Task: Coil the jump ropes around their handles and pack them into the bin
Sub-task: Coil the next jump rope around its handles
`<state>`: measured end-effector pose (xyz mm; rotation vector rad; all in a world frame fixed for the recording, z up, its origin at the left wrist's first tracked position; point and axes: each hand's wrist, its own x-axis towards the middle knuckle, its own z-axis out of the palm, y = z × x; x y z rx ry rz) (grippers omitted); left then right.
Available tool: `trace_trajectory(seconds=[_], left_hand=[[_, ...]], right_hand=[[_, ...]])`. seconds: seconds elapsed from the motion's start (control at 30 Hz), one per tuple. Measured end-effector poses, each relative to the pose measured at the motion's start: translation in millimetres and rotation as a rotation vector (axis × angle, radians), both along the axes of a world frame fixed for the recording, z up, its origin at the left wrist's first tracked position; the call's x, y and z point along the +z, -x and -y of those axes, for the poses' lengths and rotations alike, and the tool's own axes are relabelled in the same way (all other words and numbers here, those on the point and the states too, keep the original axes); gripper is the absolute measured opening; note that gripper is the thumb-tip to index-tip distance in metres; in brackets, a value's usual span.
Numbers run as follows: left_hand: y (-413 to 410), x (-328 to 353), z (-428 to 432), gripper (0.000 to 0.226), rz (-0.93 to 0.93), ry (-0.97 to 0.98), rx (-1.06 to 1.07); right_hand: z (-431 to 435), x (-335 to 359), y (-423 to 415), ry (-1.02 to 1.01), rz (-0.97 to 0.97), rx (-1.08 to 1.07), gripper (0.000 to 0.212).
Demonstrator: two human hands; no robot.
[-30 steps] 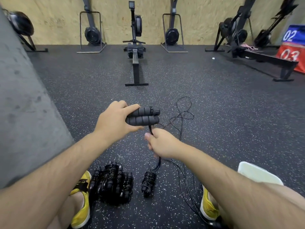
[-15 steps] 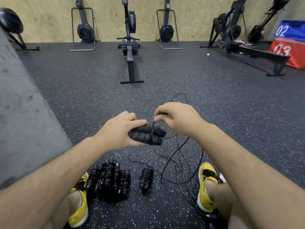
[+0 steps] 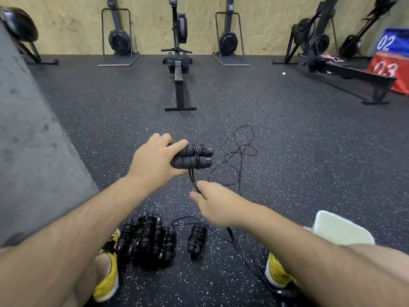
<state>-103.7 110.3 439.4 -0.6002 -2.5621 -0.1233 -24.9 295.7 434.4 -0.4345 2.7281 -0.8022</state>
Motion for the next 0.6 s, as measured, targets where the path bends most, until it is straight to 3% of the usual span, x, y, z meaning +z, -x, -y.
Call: trace_trajectory(seconds=[0.23, 0.33, 0.4, 0.6], left_hand=[[1.2, -10.4, -1.1, 0.057, 0.004, 0.130, -0.163], [-9.4, -8.7, -9.6, 0.056, 0.065, 0.106, -0.331], [-16.4, -2.8, -14.0, 0.059, 0.131, 0.048, -0.418], [-31.0, 24.3, -10.0, 0.068, 0.335, -0.153, -0.478]], right_hand=[[-37.0, 51.8, 16.0, -0.316, -0.490, 0.004, 0.022], [-52.7, 51.9, 38.7, -0.305, -0.545, 0.020, 0.021], [-63.8, 46.6, 51.4, -0.216, -0.490, 0.030, 0.019], [-67.9, 6.9, 60.2, 0.309, -0.233, 0.040, 0.018]])
